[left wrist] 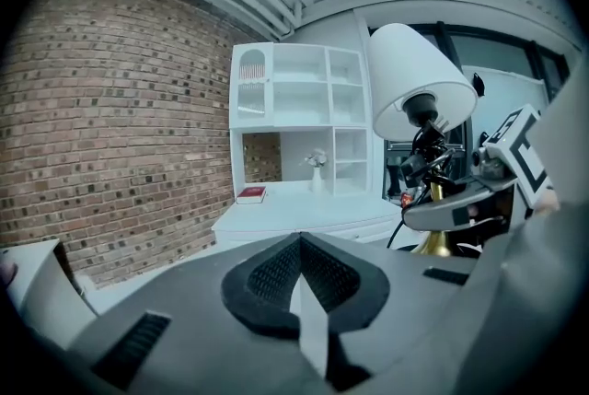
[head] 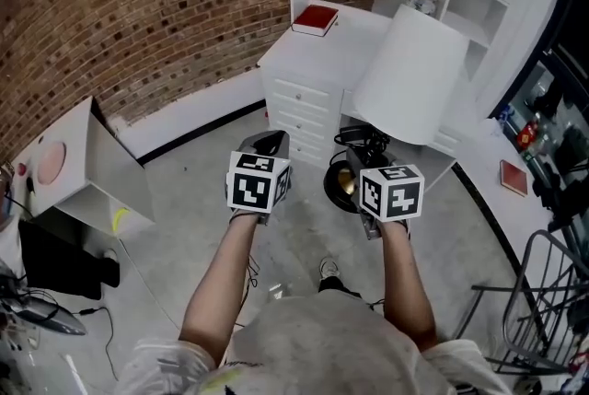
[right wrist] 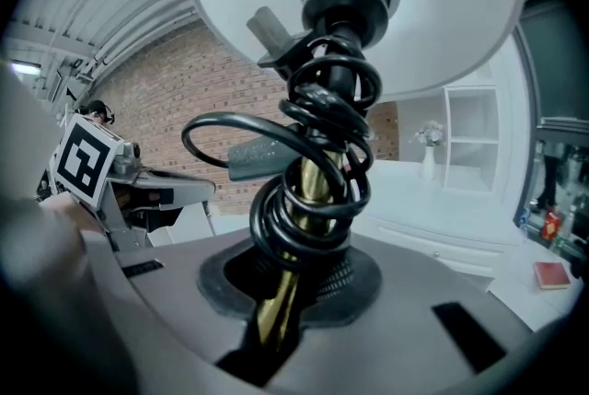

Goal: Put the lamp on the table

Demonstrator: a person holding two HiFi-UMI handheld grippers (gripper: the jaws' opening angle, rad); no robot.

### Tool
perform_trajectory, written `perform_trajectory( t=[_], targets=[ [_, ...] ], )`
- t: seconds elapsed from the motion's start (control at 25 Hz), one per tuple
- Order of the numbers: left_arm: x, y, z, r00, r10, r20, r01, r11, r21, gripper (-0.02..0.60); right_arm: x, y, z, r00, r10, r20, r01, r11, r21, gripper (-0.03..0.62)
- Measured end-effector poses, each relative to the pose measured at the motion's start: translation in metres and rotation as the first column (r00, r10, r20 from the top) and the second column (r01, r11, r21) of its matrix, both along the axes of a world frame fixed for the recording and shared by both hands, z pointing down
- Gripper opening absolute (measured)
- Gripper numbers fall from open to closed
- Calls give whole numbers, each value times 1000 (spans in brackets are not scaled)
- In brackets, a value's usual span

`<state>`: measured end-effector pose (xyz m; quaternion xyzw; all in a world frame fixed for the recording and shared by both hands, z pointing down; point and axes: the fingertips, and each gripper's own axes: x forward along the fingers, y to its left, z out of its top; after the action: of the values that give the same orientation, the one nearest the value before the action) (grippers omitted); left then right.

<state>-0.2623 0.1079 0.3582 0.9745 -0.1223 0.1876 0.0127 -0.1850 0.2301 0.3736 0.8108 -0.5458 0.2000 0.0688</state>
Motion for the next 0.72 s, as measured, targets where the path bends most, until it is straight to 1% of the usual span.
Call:
perform_trajectory(
  t=[0.16, 0.44, 0.72],
  targets=[
    [40, -14, 2, 999, -3, 33, 2, 1000, 20, -3, 44, -13, 4, 1000, 1, -4, -1, 1000, -11, 66],
    [105, -48, -1, 999, -15, 42, 13, 999, 38, -3, 110, -51, 5, 1000, -22, 18, 22, 1000, -2, 66],
    [151, -72, 7, 998, -29, 62, 28, 999, 22, -3, 160, -78, 7, 999, -37, 23, 37, 999, -12, 66]
  ],
)
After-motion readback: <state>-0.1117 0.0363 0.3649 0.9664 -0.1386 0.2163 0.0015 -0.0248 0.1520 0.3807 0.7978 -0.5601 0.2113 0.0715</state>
